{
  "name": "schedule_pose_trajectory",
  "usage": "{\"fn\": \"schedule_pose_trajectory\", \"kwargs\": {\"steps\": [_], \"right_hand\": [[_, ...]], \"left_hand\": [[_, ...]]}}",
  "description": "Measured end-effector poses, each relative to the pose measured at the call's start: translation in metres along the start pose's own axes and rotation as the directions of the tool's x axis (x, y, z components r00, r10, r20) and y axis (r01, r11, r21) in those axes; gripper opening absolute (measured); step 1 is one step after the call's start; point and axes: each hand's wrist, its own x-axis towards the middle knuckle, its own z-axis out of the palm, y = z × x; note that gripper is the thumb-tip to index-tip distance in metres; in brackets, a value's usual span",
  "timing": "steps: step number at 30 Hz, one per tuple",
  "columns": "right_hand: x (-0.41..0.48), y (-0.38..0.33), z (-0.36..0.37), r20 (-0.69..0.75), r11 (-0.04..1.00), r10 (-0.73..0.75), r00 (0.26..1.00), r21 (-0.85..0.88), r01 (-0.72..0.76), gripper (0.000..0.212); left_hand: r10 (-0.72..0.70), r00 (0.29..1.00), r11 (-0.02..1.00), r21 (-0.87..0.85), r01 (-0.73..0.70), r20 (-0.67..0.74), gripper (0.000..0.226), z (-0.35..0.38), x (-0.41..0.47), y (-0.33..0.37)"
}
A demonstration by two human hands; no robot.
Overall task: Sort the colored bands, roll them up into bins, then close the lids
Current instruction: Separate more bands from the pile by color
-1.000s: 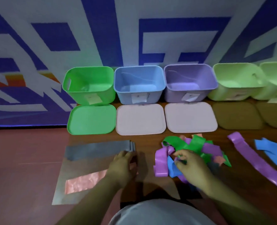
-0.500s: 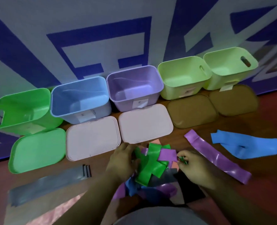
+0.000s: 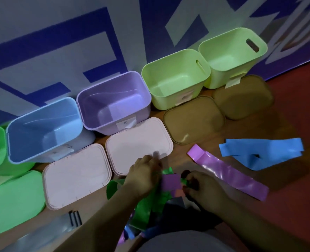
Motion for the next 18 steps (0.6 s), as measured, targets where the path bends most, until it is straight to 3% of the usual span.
{"fn": "schedule_pose_trajectory", "kwargs": {"steps": [6,10,18], "right_hand": [[-0.002,0.000,0.013,0.045,0.992,0.099,0.994,0.077,-0.102,0.024],[-0.002,0.003,0.022,0.015,0.993,0.099,0.995,0.069,-0.100,0.028],[-0.007,0.000,0.019,-0.001,0.990,0.131,0.991,0.055,-0.130,0.022]], "left_hand": [[-0.009,0.996,1.000,-0.022,0.011,0.086,0.032,0.011,0.022,0.004],[-0.031,0.994,0.999,-0.011,0.033,0.104,0.033,0.011,0.027,0.005],[-0.027,0.999,0.998,-0.048,0.028,0.021,0.017,0.009,0.025,0.001]]}}
